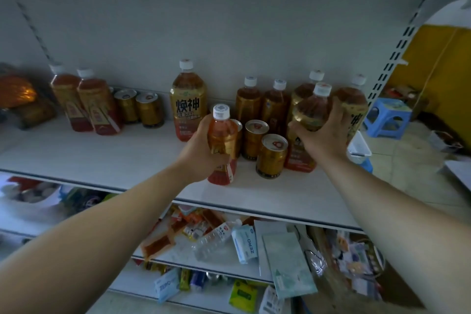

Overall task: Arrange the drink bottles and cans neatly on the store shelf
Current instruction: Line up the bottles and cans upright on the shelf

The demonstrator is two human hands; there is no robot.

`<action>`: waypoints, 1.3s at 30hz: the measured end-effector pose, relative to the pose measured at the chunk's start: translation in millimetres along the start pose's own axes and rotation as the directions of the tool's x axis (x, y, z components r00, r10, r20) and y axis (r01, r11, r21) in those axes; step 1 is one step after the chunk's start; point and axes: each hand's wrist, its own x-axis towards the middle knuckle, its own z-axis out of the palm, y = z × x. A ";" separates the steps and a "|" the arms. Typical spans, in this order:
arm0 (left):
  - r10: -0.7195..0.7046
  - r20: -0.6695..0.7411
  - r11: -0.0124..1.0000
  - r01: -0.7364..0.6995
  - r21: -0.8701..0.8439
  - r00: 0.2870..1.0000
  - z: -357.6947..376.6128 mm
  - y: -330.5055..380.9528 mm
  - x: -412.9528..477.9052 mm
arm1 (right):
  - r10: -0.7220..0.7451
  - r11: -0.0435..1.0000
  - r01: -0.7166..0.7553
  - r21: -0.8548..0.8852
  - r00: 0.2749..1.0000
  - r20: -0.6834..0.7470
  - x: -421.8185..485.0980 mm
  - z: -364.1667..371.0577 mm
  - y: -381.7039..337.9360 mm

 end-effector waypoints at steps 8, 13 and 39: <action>-0.036 -0.026 0.999 0.037 0.032 0.999 -16.8 -4.9 24.7 | -0.446 0.889 0.437 -0.139 0.894 -0.042 -30.6 13.2 -23.2; -0.037 -0.069 0.999 0.039 0.028 0.997 -28.8 -15.3 28.5 | -0.193 0.887 0.354 -0.297 0.868 0.457 -43.5 38.3 -31.7; 0.279 0.130 0.780 -0.303 0.547 0.952 42.7 27.7 40.6 | -0.005 0.991 0.039 -0.131 0.968 0.252 -79.6 7.1 21.9</action>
